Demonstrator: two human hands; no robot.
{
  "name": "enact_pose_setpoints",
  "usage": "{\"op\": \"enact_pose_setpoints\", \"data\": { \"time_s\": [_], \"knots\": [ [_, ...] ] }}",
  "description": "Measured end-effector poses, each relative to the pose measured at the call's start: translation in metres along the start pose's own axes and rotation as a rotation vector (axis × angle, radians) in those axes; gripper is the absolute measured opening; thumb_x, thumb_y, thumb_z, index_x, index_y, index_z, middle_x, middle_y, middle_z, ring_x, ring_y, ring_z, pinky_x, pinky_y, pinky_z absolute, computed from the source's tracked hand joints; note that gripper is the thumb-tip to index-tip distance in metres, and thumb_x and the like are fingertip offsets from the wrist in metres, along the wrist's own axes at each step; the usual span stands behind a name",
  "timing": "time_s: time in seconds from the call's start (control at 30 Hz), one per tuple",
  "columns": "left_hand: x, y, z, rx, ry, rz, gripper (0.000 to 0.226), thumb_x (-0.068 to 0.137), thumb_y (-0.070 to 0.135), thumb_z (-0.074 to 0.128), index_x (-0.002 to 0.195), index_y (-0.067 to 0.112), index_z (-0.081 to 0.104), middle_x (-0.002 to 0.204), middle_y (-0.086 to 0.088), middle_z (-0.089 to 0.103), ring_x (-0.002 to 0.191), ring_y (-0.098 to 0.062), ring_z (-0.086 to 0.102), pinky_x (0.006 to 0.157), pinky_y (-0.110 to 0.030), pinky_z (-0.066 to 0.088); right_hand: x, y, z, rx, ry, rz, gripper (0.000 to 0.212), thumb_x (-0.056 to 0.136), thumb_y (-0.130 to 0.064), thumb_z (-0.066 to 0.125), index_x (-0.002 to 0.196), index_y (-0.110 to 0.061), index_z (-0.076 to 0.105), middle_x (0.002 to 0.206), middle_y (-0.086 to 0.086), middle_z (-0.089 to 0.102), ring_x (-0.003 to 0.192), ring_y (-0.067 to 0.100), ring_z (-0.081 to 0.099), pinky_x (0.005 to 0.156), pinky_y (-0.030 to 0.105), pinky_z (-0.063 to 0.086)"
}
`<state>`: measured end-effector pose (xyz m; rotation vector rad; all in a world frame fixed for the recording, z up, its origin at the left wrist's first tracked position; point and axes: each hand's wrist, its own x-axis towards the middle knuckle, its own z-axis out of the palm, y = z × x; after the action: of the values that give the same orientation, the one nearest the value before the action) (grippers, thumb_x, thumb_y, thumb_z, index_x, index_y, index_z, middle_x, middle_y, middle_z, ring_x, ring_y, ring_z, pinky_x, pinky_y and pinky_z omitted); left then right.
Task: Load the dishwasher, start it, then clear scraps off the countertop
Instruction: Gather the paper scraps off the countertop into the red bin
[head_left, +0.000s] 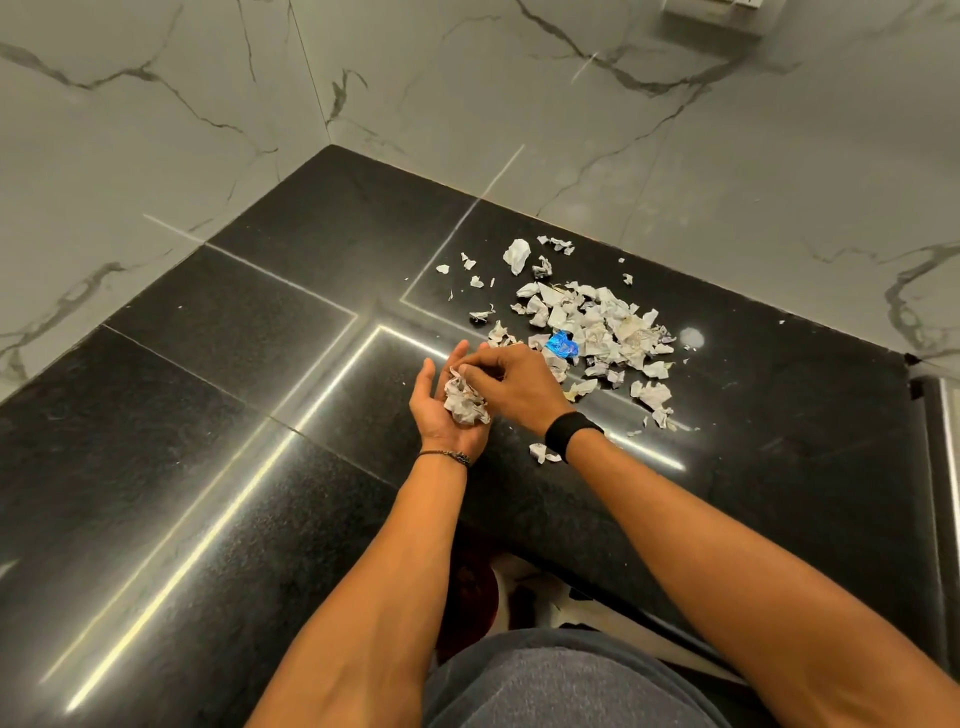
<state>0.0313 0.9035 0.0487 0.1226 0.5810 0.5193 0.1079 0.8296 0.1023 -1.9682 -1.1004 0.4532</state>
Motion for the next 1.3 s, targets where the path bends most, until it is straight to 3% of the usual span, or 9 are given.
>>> {"op": "enact_pose_setpoints", "data": {
  "time_s": [0.1, 0.23, 0.37, 0.47, 0.67, 0.9, 1.0, 1.17, 1.3],
  "knots": [
    [0.001, -0.001, -0.004, -0.014, 0.002, 0.004, 0.049, 0.1, 0.047, 0.045, 0.116, 0.007, 0.069, 0.112, -0.018, 0.072, 0.101, -0.032, 0.072, 0.087, -0.043, 0.06, 0.0, -0.004, -0.006, 0.121, 0.012, 0.038, 0.017, 0.094, -0.019, 0.066, 0.104, -0.016, 0.079, 0.093, -0.004, 0.077, 0.086, 0.005, 0.07, 0.08, 0.025, 0.057],
    [0.004, -0.003, -0.009, 0.004, 0.035, 0.017, 0.05, 0.099, 0.047, 0.047, 0.12, 0.007, 0.068, 0.123, -0.016, 0.067, 0.113, -0.031, 0.065, 0.099, -0.042, 0.05, 0.0, 0.0, -0.015, 0.179, 0.02, 0.023, 0.017, 0.09, -0.006, 0.067, 0.102, -0.012, 0.077, 0.093, -0.004, 0.076, 0.087, 0.002, 0.07, 0.08, 0.013, 0.052],
    [0.003, -0.002, -0.007, -0.023, 0.043, 0.012, 0.049, 0.1, 0.045, 0.048, 0.119, 0.005, 0.067, 0.124, -0.02, 0.068, 0.102, -0.033, 0.071, 0.088, -0.043, 0.059, -0.002, 0.019, -0.019, 0.126, 0.06, 0.07, 0.015, 0.089, -0.008, 0.069, 0.099, -0.015, 0.077, 0.091, -0.005, 0.076, 0.087, 0.005, 0.07, 0.085, 0.024, 0.056],
    [0.003, -0.006, -0.008, -0.035, 0.045, -0.018, 0.05, 0.1, 0.044, 0.048, 0.124, 0.003, 0.065, 0.134, -0.023, 0.063, 0.115, -0.038, 0.066, 0.103, -0.049, 0.051, -0.009, 0.038, -0.023, -0.014, 0.054, 0.117, 0.014, 0.087, -0.011, 0.071, 0.099, -0.016, 0.077, 0.094, -0.004, 0.076, 0.089, 0.01, 0.069, 0.089, 0.035, 0.056],
    [0.001, -0.02, -0.004, -0.009, 0.058, -0.077, 0.052, 0.101, 0.045, 0.047, 0.123, 0.001, 0.065, 0.135, -0.025, 0.061, 0.123, -0.039, 0.061, 0.11, -0.051, 0.045, -0.047, 0.061, -0.028, -0.218, -0.039, 0.228, 0.025, 0.09, -0.018, 0.07, 0.115, -0.017, 0.071, 0.113, 0.003, 0.07, 0.105, 0.019, 0.064, 0.094, 0.032, 0.05],
    [0.0, -0.037, 0.007, 0.051, 0.045, -0.146, 0.06, 0.102, 0.046, 0.046, 0.139, 0.001, 0.057, 0.136, -0.025, 0.061, 0.123, -0.039, 0.061, 0.11, -0.051, 0.046, -0.086, 0.073, -0.016, -0.519, -0.092, 0.299, 0.063, 0.083, -0.054, 0.069, 0.134, -0.017, 0.056, 0.137, 0.009, 0.049, 0.125, 0.031, 0.043, 0.105, 0.041, 0.039],
    [-0.002, -0.042, 0.008, 0.08, 0.045, -0.176, 0.06, 0.101, 0.046, 0.047, 0.139, 0.001, 0.056, 0.137, -0.025, 0.06, 0.125, -0.04, 0.06, 0.111, -0.052, 0.044, -0.092, 0.069, -0.004, -0.586, -0.041, 0.295, 0.055, 0.087, -0.052, 0.065, 0.128, -0.016, 0.056, 0.129, 0.009, 0.051, 0.119, 0.03, 0.044, 0.098, 0.039, 0.042],
    [-0.006, -0.037, 0.001, 0.102, 0.038, -0.166, 0.058, 0.101, 0.045, 0.05, 0.136, 0.0, 0.058, 0.137, -0.025, 0.06, 0.125, -0.04, 0.06, 0.113, -0.051, 0.043, -0.099, 0.072, 0.004, -0.552, -0.033, 0.236, 0.022, 0.098, -0.022, 0.058, 0.116, -0.013, 0.066, 0.117, 0.009, 0.056, 0.111, 0.032, 0.05, 0.089, 0.04, 0.045],
    [-0.011, -0.033, -0.003, 0.112, 0.052, -0.138, 0.057, 0.101, 0.045, 0.049, 0.135, 0.0, 0.059, 0.131, -0.025, 0.064, 0.122, -0.04, 0.063, 0.11, -0.051, 0.046, -0.102, 0.076, -0.007, -0.5, 0.012, 0.26, 0.022, 0.095, -0.012, 0.058, 0.112, -0.014, 0.073, 0.109, 0.009, 0.067, 0.104, 0.031, 0.06, 0.088, 0.041, 0.048]
  ]
}}
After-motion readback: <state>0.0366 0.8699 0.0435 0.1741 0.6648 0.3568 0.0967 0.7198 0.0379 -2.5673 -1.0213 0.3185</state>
